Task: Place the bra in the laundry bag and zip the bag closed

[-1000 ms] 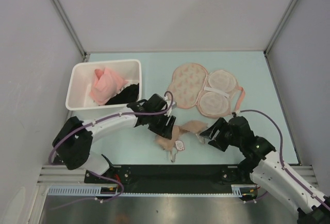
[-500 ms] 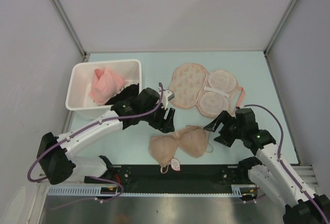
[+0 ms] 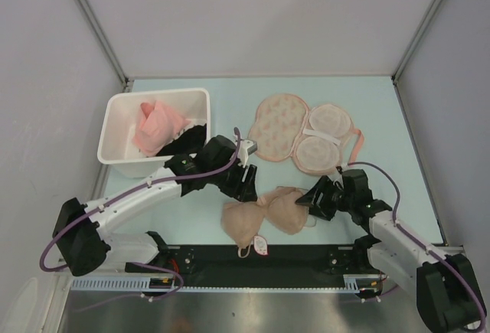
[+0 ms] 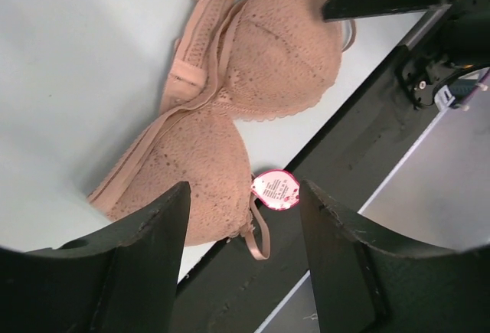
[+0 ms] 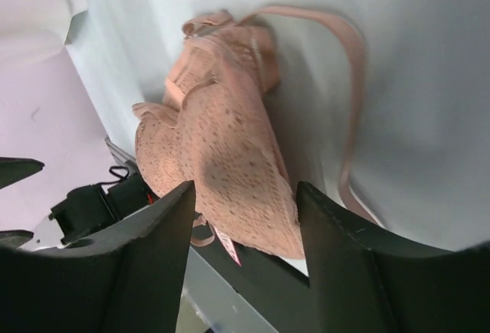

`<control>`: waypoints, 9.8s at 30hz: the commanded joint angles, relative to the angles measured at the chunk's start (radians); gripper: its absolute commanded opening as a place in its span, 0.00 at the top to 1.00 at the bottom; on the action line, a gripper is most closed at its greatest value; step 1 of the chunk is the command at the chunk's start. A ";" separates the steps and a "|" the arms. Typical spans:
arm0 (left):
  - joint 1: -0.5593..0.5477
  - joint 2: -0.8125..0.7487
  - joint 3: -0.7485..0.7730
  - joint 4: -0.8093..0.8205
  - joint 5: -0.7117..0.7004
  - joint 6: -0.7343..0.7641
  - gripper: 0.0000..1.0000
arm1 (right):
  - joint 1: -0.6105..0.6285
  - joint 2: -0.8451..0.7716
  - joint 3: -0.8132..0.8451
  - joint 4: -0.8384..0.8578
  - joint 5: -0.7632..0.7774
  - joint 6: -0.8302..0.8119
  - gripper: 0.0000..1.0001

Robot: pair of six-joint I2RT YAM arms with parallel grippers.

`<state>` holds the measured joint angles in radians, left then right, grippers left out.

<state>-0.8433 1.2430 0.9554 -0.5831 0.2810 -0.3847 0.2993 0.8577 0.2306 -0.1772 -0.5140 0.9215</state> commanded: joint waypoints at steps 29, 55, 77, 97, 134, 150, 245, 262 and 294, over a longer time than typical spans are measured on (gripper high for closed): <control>-0.043 0.071 0.184 0.413 -0.399 -0.014 0.41 | -0.071 -0.017 1.099 -0.781 0.411 0.269 1.00; 0.069 0.951 0.679 0.170 -0.321 -0.210 0.83 | -0.075 0.044 1.182 -0.955 0.758 0.052 1.00; -0.008 0.623 0.263 0.356 -0.116 -0.120 0.76 | 0.023 0.575 1.204 -0.627 0.804 0.405 1.00; 0.147 0.297 0.198 0.506 0.090 -0.036 0.34 | 0.072 0.968 1.414 -0.481 0.698 -0.015 0.44; 0.156 0.951 0.865 0.345 -0.106 -0.272 0.40 | -0.401 0.534 0.461 0.113 0.095 -0.300 0.13; 0.167 1.006 0.921 0.292 -0.065 -0.296 0.76 | -0.411 0.662 0.391 0.456 0.013 -0.302 0.17; 0.268 0.587 0.319 0.301 0.466 -0.264 0.63 | -0.276 0.885 1.113 -0.311 0.112 -0.400 0.31; 0.274 0.584 0.358 0.160 0.374 -0.161 0.39 | -0.261 0.975 1.106 -0.219 0.120 -0.394 0.42; 0.193 0.702 0.468 0.357 0.475 -0.408 1.00 | -0.287 1.135 1.475 -0.330 0.075 -0.493 1.00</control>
<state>-0.5983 2.0201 1.3464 -0.3122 0.6815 -0.7063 0.0387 2.0197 1.5452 -0.3992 -0.4377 0.5095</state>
